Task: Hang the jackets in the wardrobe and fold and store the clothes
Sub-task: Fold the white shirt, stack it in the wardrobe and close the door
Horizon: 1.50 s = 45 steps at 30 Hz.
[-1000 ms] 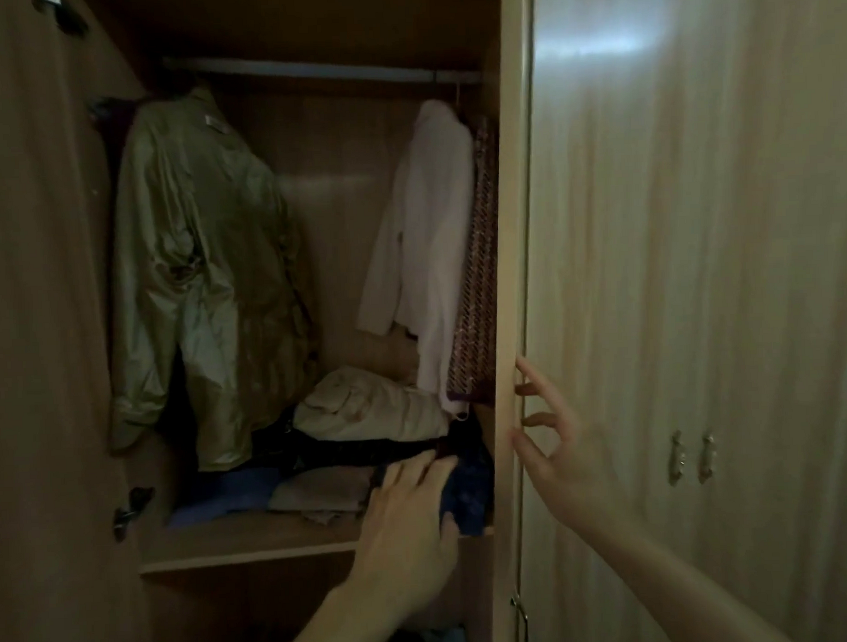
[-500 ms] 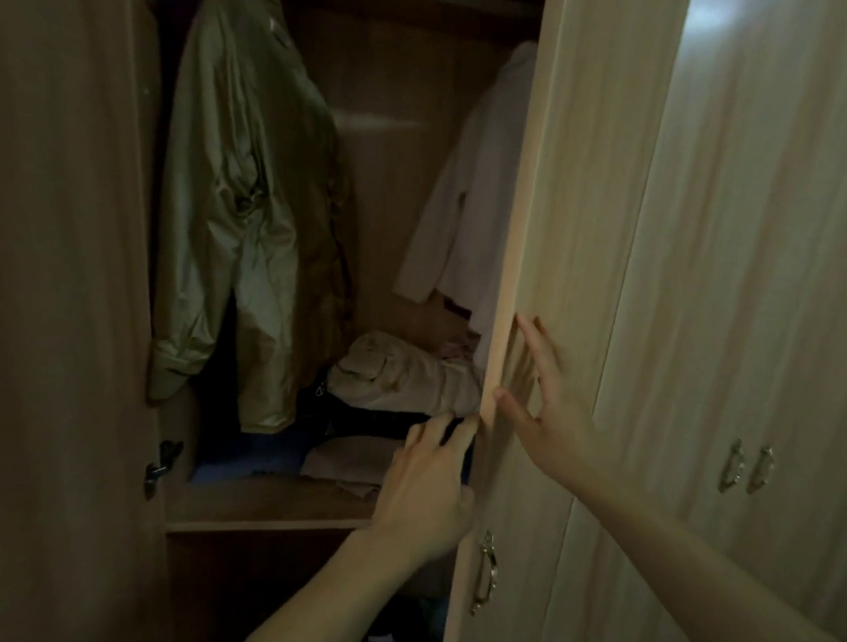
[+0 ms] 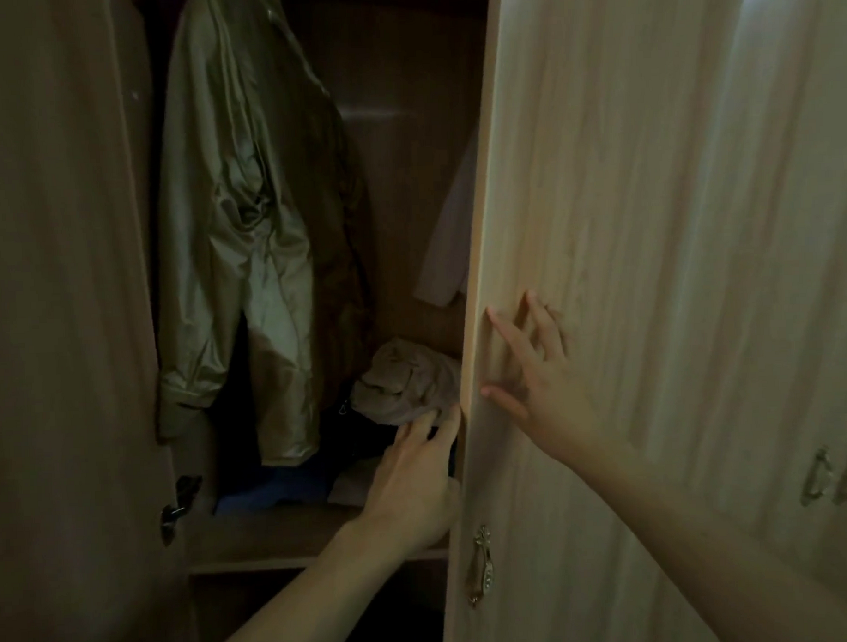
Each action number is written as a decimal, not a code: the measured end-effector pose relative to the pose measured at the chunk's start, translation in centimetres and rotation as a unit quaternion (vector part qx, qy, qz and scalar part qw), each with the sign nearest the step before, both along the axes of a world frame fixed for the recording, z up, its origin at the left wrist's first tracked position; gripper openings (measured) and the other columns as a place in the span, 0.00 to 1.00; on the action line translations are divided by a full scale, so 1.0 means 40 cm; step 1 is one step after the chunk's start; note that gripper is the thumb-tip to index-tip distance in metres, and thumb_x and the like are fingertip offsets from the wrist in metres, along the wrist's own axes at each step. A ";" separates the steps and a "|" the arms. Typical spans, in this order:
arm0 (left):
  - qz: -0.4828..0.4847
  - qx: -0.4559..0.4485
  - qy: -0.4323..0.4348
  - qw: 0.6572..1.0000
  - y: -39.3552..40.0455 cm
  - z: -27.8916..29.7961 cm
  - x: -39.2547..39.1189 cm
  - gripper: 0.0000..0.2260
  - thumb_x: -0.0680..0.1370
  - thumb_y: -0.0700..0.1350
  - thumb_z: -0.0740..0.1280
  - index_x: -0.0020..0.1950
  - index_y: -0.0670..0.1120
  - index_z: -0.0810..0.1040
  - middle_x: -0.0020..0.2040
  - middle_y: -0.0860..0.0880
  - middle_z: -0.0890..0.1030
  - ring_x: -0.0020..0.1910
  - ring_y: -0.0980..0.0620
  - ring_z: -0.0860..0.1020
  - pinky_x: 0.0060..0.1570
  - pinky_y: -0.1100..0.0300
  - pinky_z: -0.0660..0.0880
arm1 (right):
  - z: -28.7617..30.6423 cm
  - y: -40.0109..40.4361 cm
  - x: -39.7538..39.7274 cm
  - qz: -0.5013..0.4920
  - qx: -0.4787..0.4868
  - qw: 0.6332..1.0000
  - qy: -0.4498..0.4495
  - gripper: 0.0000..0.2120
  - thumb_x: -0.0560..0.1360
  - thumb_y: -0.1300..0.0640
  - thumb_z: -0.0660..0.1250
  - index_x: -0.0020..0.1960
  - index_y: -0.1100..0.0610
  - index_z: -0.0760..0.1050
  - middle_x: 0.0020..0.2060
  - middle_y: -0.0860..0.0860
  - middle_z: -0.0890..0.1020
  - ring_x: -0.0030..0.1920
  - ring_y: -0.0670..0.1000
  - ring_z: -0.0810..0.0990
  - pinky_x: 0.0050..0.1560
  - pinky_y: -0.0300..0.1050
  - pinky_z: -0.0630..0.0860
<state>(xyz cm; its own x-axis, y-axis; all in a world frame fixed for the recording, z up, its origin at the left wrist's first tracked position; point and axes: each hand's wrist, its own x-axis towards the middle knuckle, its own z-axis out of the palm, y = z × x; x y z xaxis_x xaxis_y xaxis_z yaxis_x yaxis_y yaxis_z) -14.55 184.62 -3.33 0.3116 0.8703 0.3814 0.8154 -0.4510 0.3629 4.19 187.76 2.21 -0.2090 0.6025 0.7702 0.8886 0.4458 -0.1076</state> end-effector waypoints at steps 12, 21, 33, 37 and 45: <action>0.067 0.055 0.071 0.994 0.100 0.061 -0.002 0.27 0.79 0.47 0.61 0.78 0.49 0.59 0.76 0.49 0.60 0.75 0.47 0.57 0.73 0.53 0.63 | -0.021 0.124 -0.029 -0.104 0.027 0.994 -0.032 0.52 0.68 0.35 0.71 0.80 0.50 0.46 0.80 0.50 0.49 0.79 0.58 0.51 0.72 0.63 0.62; 0.100 0.023 0.080 0.992 0.174 0.070 0.003 0.28 0.80 0.51 0.59 0.79 0.49 0.57 0.78 0.49 0.58 0.76 0.48 0.55 0.73 0.52 0.63 | -0.030 0.211 -0.068 -0.130 -0.003 0.991 -0.031 0.52 0.69 0.40 0.73 0.80 0.51 0.44 0.80 0.51 0.43 0.79 0.59 0.46 0.65 0.71 0.67; 0.123 0.029 0.157 0.979 0.254 0.071 -0.069 0.32 0.79 0.49 0.62 0.80 0.52 0.51 0.80 0.50 0.53 0.78 0.47 0.50 0.74 0.46 0.62 | -0.038 0.306 -0.069 -0.158 -0.013 0.984 -0.084 0.54 0.68 0.44 0.75 0.81 0.54 0.45 0.80 0.54 0.45 0.79 0.59 0.43 0.69 0.74 0.57; 0.132 0.048 0.138 0.980 0.279 0.086 -0.113 0.31 0.79 0.50 0.62 0.80 0.51 0.53 0.79 0.49 0.55 0.78 0.47 0.52 0.73 0.49 0.63 | -0.044 0.332 -0.069 -0.162 -0.021 0.983 -0.077 0.55 0.68 0.44 0.76 0.81 0.52 0.43 0.80 0.53 0.42 0.79 0.59 0.41 0.68 0.74 0.58; 0.145 0.036 0.120 0.982 0.255 0.071 -0.148 0.32 0.80 0.52 0.62 0.81 0.51 0.52 0.80 0.50 0.55 0.78 0.48 0.53 0.74 0.48 0.61 | -0.029 0.321 -0.072 -0.174 -0.027 0.980 -0.092 0.55 0.67 0.43 0.76 0.81 0.53 0.45 0.80 0.54 0.44 0.79 0.59 0.43 0.69 0.74 0.57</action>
<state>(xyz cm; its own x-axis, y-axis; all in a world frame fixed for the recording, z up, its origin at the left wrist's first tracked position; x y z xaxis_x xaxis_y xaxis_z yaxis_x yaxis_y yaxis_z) -20.47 194.80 -0.51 0.1431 0.9090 0.3914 0.9712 -0.2050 0.1211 1.30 200.59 1.05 -0.1170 0.7008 0.7037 0.9923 0.1110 0.0545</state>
